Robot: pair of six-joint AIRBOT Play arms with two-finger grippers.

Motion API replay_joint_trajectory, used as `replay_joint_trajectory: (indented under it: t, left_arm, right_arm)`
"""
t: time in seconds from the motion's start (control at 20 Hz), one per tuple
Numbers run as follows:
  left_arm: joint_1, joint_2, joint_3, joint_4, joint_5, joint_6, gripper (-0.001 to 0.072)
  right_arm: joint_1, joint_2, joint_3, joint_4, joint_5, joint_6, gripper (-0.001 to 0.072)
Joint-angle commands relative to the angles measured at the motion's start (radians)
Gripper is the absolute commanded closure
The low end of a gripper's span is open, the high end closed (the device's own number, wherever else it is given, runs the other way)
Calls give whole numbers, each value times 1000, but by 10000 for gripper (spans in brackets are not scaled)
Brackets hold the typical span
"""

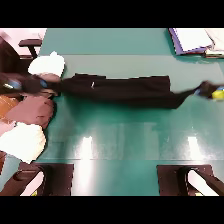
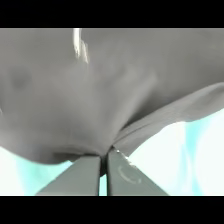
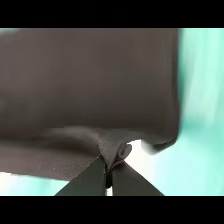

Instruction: Fold the shirts.

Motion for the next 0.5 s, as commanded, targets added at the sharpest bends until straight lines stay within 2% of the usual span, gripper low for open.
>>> replay_joint_trajectory:
  t: [0.0,0.15,0.25,0.35,0.45]
  left_arm:
    - [0,44,382,50,-5,-53,679]
    - [0,44,644,51,16,-66,680]
    - [0,43,758,51,56,-82,680]
    - [0,34,828,52,89,-101,680]
    - [0,34,825,56,107,-108,680]
  right_arm:
    - [4,120,321,-1,25,2,695]
    - [1,161,571,-3,37,23,694]
    - [2,158,726,-63,74,66,695]
    - [2,125,887,-161,150,116,695]
    - [2,73,1000,-193,210,128,695]
